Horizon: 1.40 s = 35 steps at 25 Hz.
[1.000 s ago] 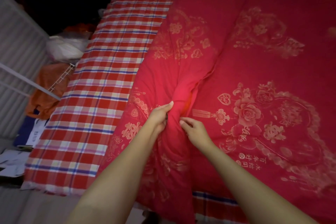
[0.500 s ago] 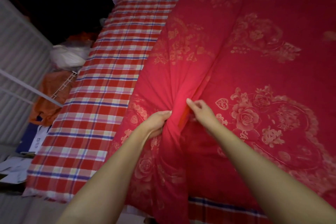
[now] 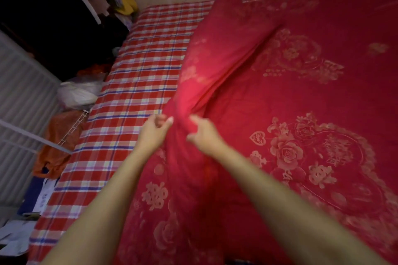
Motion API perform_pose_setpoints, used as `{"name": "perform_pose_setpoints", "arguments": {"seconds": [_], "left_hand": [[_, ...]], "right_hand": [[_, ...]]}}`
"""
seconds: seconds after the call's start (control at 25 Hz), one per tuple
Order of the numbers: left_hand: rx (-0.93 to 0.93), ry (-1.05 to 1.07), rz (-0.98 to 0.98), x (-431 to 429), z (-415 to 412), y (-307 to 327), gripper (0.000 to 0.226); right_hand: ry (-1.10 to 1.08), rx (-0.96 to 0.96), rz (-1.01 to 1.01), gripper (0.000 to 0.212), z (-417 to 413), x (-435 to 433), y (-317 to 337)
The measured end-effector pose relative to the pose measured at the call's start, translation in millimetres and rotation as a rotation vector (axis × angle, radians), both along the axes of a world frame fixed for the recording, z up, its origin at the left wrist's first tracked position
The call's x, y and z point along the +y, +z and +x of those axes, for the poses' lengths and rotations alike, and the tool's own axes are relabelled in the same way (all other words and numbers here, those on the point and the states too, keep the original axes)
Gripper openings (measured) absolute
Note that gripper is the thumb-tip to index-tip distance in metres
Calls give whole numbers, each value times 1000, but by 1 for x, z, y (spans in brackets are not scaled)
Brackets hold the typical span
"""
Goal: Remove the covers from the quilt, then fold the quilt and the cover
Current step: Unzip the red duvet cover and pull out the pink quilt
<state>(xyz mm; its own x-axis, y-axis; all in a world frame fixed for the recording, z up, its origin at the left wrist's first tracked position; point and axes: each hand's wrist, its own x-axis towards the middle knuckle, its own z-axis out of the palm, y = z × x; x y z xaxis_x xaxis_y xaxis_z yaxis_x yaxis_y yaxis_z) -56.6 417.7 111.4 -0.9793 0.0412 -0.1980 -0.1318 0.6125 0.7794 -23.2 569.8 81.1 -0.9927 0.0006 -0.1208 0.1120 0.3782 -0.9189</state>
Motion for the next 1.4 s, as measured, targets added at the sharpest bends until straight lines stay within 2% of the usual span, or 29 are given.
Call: {"name": "perform_pose_setpoints", "arguments": {"seconds": [0.04, 0.08, 0.12, 0.16, 0.2, 0.24, 0.28, 0.32, 0.36, 0.44, 0.52, 0.6, 0.64, 0.68, 0.72, 0.76, 0.84, 0.88, 0.92, 0.96, 1.0, 1.04, 1.08, 1.12, 1.16, 1.2, 1.28, 1.36, 1.4], "left_hand": [[79, 13, 40, 12, -17, 7, 54], [55, -93, -16, 25, -33, 7, 81], [-6, -229, -190, 39, -39, 1, 98], [-88, -337, -405, 48, -38, -14, 96], [-157, -388, -582, 51, -32, -33, 78], [-206, -405, -614, 49, -24, -54, 49], [-259, -390, -506, 48, -10, -63, 21], [-323, -366, -310, 45, -2, -72, 11], [-397, -316, -94, 45, 3, -74, 16], [-546, -235, 186, 48, 7, -63, 18], [-648, -196, 418, 48, 11, -46, 20], [-706, -230, 637, 45, 19, -23, 25], [-738, -268, 696, 41, 21, -17, 27], [-780, -330, 702, 38, 26, -14, 27], [-830, -419, 628, 34, 33, -10, 25], [-878, -517, 471, 28, 38, -10, 22], [-872, -697, -26, 14, 40, -13, 20], [-802, -774, -278, 10, 36, -16, 25], [-687, -787, -445, 14, 31, -20, 25], [-496, -688, -487, 24, 28, -21, 20], [-225, -494, -384, 43, 27, -21, 15], [-40, -300, -200, 65, 25, -19, 7], [32, -209, -59, 93, 25, -17, 21], [9, -267, -60, 121, 29, -15, 49], [-15, -389, -202, 141, 33, -21, 69], [-15, -484, -341, 156, 36, -34, 71], [15, -539, -472, 173, 38, -53, 43], [-25, -571, -448, 172, 32, -69, 23], [-65, -578, -414, 172, 27, -77, 18]], "right_hand": [[157, -13, -20, 62, 27, -24, -4], [294, -46, -64, 65, 52, -43, -13], [401, -91, -101, 68, 73, -54, -23], [473, -121, -118, 71, 87, -55, -36], [514, -171, -144, 71, 93, -47, -48], [545, -261, -221, 65, 95, -32, -52], [530, -385, -350, 55, 94, -16, -53], [445, -505, -514, 42, 92, 0, -56], [280, -579, -650, 33, 89, 13, -58], [-149, -600, -802, 35, 80, 32, -71], [-491, -459, -1054, 37, 65, 50, -76], [-649, -249, -1310, 32, 46, 76, -65], [-688, -169, -1362, 27, 35, 89, -55], [-713, -111, -1352, 23, 28, 101, -43], [-727, -73, -1305, 20, 23, 111, -31], [-740, -54, -1220, 19, 22, 118, -22], [-723, -49, -1013, 20, 33, 121, -8], [-659, -64, -886, 21, 43, 113, -4], [-556, -94, -739, 21, 57, 101, -5], [-435, -127, -597, 20, 69, 86, -9], [-320, -161, -463, 26, 82, 70, -14], [-231, -187, -357, 41, 95, 57, -22], [-187, -203, -278, 53, 105, 51, -32], [-186, -212, -232, 57, 114, 51, -41], [-199, -227, -218, 51, 121, 57, -47], [-234, -248, -226, 40, 128, 64, -45], [-264, -327, -375, 19, 139, 84, -46], [-290, -414, -531, 8, 143, 97, -46], [-372, -436, -574, 15, 139, 104, -51]]}}
